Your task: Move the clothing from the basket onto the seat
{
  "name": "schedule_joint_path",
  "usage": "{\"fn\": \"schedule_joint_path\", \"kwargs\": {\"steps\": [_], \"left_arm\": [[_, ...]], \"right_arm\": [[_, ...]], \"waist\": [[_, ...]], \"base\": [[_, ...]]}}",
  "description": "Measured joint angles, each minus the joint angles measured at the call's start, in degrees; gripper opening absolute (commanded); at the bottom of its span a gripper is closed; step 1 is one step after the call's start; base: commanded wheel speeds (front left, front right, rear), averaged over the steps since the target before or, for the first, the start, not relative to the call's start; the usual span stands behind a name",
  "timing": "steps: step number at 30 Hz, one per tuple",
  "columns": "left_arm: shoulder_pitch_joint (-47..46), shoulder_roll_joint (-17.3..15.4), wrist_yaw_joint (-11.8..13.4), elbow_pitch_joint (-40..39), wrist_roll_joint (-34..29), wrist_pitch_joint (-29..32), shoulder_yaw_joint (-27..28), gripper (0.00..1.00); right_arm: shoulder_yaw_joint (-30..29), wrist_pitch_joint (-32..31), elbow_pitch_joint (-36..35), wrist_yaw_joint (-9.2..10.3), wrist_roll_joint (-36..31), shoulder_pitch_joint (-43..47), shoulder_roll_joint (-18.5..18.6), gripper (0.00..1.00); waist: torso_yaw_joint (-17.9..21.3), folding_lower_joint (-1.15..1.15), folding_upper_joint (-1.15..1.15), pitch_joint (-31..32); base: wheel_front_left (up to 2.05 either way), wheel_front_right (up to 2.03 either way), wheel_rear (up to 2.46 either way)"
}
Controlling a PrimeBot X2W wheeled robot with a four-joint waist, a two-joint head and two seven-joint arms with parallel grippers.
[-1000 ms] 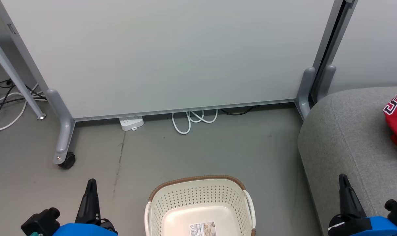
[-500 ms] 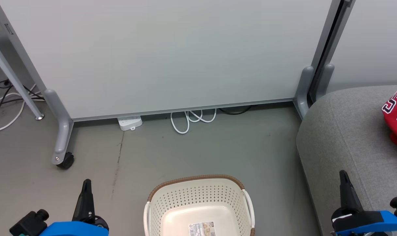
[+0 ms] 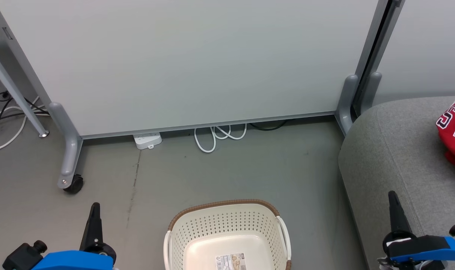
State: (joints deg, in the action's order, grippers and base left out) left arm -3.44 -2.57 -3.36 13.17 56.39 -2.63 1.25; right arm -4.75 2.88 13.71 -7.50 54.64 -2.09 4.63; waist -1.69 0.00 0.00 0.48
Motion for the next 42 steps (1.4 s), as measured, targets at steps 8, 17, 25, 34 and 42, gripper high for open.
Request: {"fn": "schedule_joint_path", "kwargs": {"steps": [8,17,25,34,42], "left_arm": [[-0.22,-0.01,-0.67,0.15,5.05,1.30,0.54,0.00],[-0.60,-0.02,-1.33,0.29,10.43,2.57,1.45,0.00],[-0.91,-0.03,-1.70,0.38,14.81,3.71,2.09,0.00],[-1.24,-0.05,-2.20,0.53,19.28,4.95,2.66,0.00],[-1.48,-0.08,-2.70,0.64,24.05,6.11,3.55,0.00]], "right_arm": [[-0.30,-1.37,0.02,0.00,5.15,-0.37,-0.21,0.00],[-0.55,-2.74,0.10,0.01,10.90,-0.95,-0.45,0.00],[-0.78,-3.90,0.13,0.01,15.37,-1.24,-0.63,0.00],[-1.00,-5.05,0.18,0.01,20.19,-1.78,-0.82,0.00],[-1.22,-6.41,0.22,0.01,25.19,-2.54,-1.08,0.00]], "waist": [[0.19,0.01,0.00,-0.07],[0.39,0.01,0.00,-0.15],[0.58,0.01,0.00,-0.22],[0.79,0.00,0.00,-0.31],[1.02,0.00,0.00,-0.39]], "base": [[0.00,0.00,0.00],[0.00,0.00,0.00],[0.00,0.00,0.00],[0.00,0.00,0.00],[0.00,0.00,0.00]]}}
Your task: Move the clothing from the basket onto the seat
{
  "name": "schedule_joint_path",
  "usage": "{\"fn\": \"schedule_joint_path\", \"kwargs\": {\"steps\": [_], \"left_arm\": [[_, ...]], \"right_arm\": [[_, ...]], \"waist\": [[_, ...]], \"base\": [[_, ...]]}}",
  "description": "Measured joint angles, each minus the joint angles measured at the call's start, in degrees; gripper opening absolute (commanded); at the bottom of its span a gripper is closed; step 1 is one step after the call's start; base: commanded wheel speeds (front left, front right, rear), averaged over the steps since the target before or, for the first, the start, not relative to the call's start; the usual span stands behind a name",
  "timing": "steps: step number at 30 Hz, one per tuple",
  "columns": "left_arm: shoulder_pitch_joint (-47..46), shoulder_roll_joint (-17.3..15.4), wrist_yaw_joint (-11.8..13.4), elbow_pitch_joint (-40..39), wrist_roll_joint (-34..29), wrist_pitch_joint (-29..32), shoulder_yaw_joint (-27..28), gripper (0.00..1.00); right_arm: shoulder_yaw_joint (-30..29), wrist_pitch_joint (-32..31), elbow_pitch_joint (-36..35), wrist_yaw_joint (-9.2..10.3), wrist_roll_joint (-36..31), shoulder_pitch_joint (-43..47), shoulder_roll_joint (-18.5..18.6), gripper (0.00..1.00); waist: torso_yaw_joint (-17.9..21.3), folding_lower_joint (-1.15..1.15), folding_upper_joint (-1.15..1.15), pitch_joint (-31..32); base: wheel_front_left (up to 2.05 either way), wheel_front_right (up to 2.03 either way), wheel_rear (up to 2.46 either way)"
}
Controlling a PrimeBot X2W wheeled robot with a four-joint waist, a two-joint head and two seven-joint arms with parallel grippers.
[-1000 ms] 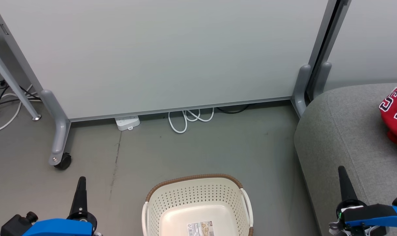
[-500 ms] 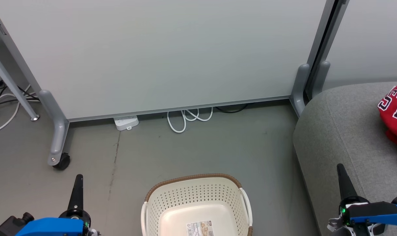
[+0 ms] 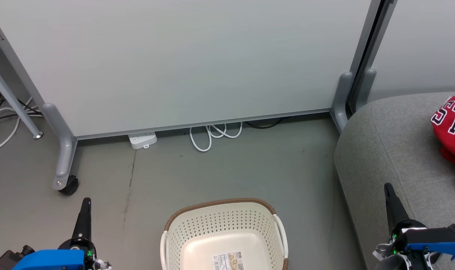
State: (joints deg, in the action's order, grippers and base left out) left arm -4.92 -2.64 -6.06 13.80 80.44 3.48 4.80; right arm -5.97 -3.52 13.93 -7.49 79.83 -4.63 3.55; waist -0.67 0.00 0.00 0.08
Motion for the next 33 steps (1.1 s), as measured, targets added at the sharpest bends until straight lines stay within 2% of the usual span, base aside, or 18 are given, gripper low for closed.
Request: {"fn": "schedule_joint_path", "kwargs": {"steps": [28,33], "left_arm": [[-0.92,-0.07,-1.24,0.26,11.39,3.00,1.65,0.00],[-0.93,-0.07,-1.26,0.27,11.89,3.04,1.77,0.00]], "right_arm": [[-0.52,-2.98,0.08,0.00,11.80,-1.26,-0.56,0.00],[-0.55,-3.04,0.09,0.00,12.47,-1.29,-0.62,0.00]], "waist": [[0.65,0.00,0.00,-0.25],[0.68,0.00,0.00,-0.26]], "base": [[0.00,0.00,0.00],[0.00,0.00,0.00]]}}
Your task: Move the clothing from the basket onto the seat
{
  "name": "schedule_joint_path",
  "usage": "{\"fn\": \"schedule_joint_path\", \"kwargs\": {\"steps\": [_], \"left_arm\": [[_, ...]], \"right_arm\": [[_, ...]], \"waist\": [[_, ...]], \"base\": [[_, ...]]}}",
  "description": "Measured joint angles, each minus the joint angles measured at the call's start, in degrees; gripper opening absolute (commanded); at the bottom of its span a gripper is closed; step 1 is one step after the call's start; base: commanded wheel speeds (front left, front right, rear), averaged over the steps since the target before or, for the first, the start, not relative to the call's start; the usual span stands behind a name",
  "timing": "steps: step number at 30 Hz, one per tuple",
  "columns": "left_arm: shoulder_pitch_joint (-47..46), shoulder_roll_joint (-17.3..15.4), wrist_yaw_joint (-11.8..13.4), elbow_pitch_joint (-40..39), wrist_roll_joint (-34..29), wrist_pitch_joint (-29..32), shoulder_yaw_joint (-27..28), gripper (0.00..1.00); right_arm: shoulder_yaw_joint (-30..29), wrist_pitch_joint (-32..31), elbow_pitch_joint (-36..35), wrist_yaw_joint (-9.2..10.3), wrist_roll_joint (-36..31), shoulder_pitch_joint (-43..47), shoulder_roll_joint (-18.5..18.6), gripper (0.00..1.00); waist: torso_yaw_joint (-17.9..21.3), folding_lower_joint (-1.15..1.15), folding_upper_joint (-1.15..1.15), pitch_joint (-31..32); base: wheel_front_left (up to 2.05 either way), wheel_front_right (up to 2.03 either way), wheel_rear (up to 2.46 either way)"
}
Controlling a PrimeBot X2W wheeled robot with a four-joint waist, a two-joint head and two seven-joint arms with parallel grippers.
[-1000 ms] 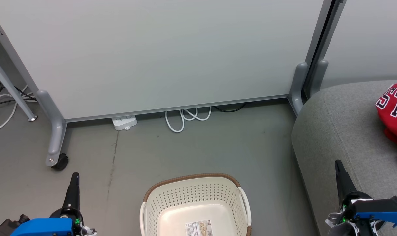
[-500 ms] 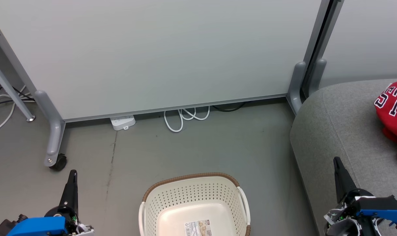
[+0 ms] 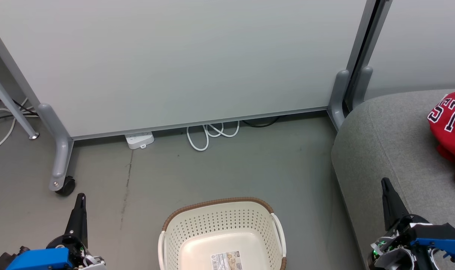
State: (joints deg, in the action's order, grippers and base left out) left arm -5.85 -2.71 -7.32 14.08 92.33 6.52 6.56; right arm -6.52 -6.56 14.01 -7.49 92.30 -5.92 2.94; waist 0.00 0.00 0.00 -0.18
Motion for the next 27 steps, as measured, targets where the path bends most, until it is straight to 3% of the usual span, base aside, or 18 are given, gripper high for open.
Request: {"fn": "schedule_joint_path", "kwargs": {"steps": [27], "left_arm": [[-0.01,0.00,0.00,0.00,0.00,0.03,0.01,0.00]], "right_arm": [[-0.01,0.00,0.00,0.00,0.00,-0.02,-0.02,0.00]], "waist": [[0.00,0.00,0.00,0.00]], "base": [[0.00,0.00,0.00]]}}
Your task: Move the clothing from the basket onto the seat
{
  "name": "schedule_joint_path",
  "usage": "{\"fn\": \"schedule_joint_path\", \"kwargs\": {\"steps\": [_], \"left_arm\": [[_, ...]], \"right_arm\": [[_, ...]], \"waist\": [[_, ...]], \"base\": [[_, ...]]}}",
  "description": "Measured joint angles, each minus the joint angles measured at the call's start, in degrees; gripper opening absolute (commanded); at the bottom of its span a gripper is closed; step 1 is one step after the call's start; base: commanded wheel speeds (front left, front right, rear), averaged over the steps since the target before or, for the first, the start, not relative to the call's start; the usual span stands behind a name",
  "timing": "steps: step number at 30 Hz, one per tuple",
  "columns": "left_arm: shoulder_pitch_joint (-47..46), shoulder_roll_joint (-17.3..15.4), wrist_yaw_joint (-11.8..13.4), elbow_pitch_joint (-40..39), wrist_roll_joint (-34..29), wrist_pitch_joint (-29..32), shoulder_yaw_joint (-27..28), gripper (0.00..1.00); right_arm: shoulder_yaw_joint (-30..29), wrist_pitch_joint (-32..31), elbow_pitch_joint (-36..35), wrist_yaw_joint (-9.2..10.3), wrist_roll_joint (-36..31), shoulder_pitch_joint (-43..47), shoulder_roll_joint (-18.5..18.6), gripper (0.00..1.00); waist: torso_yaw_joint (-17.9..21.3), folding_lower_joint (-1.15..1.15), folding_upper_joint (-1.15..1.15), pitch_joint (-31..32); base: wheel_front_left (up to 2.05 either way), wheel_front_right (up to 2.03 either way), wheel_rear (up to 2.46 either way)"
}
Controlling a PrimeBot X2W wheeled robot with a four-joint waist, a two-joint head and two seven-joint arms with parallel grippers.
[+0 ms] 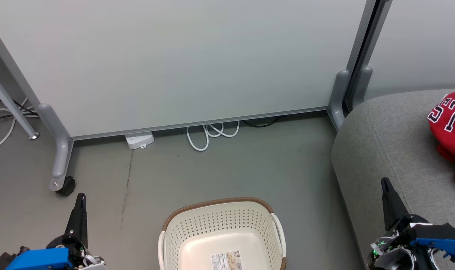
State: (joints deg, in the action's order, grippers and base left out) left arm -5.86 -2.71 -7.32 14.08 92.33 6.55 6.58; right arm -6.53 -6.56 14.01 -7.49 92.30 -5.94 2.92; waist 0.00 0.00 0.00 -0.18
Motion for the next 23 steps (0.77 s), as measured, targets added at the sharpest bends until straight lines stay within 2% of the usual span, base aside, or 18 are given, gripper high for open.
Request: {"fn": "schedule_joint_path", "kwargs": {"steps": [23], "left_arm": [[0.00,0.00,0.00,0.00,0.00,0.00,0.00,0.00]], "right_arm": [[0.01,0.00,0.00,0.00,0.00,-0.01,0.00,0.00]], "waist": [[0.00,0.00,0.00,0.00]], "base": [[0.00,0.00,0.00]]}}
